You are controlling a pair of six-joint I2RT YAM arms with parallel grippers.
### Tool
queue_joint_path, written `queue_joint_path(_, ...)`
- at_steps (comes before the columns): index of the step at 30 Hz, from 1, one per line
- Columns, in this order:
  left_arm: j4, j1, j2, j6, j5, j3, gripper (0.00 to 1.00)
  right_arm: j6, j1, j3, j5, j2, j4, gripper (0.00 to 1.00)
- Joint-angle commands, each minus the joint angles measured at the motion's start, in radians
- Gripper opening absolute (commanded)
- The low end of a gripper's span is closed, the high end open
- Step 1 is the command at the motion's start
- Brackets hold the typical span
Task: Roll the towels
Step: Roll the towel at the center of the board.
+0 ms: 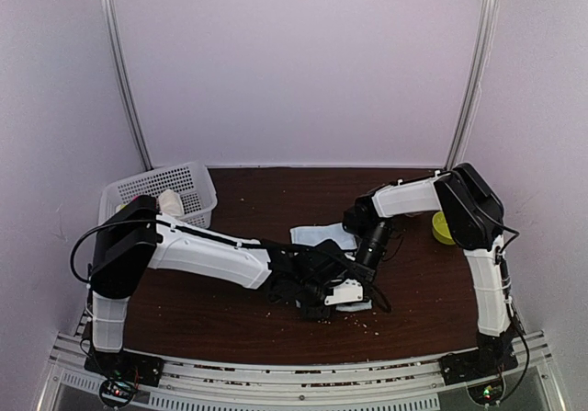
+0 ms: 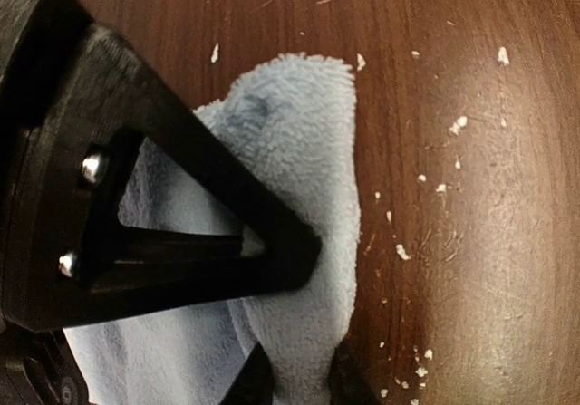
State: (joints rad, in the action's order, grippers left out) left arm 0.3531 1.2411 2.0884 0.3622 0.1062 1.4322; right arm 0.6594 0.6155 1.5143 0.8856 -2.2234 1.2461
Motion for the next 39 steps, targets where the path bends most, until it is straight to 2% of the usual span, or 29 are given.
queue_joint_path(1,0.003,0.004,0.001,0.004,0.019,0.003,0.08,0.029,0.0,-0.007,-0.064,-0.022,-0.008,0.08)
queue_joint_path(3,0.008,0.004,0.005,-0.005,0.011,0.007,0.01,0.107,-0.006,0.024,-0.029,0.001,0.071,0.15)
queue_joint_path(7,0.026,0.002,-0.014,-0.047,-0.066,0.002,0.0,0.157,-0.057,0.083,0.002,0.152,0.111,0.38)
queue_joint_path(10,0.075,-0.005,-0.006,-0.09,-0.167,0.024,0.0,0.122,-0.096,0.144,-0.038,0.239,0.101,0.39)
queue_joint_path(13,0.125,-0.031,0.021,-0.16,-0.31,0.063,0.0,0.003,-0.157,0.199,-0.055,0.331,0.05,0.38)
queue_joint_path(17,0.183,-0.091,0.095,-0.259,-0.49,0.149,0.0,-0.052,-0.25,0.323,-0.028,0.47,0.031,0.4)
queue_joint_path(19,0.2,-0.13,0.128,-0.317,-0.582,0.193,0.0,0.013,-0.256,0.418,0.023,0.521,0.104,0.44)
queue_joint_path(22,0.206,-0.188,0.178,-0.39,-0.752,0.229,0.0,0.07,-0.24,0.426,0.119,0.633,0.112,0.55)
queue_joint_path(24,0.213,-0.222,0.214,-0.43,-0.849,0.246,0.0,0.083,-0.205,0.375,0.141,0.707,0.072,0.63)
queue_joint_path(28,0.195,-0.253,0.269,-0.489,-0.962,0.24,0.0,0.087,-0.065,0.151,0.035,0.849,-0.049,0.65)
queue_joint_path(31,0.165,-0.26,0.284,-0.515,-0.988,0.221,0.0,0.082,0.08,-0.052,-0.139,0.902,-0.15,0.59)
queue_joint_path(35,0.143,-0.274,0.298,-0.535,-1.001,0.208,0.0,0.055,0.198,-0.24,-0.328,0.882,-0.244,0.45)
queue_joint_path(39,0.138,-0.28,0.307,-0.536,-0.992,0.21,0.0,0.028,0.287,-0.409,-0.508,0.865,-0.408,0.46)
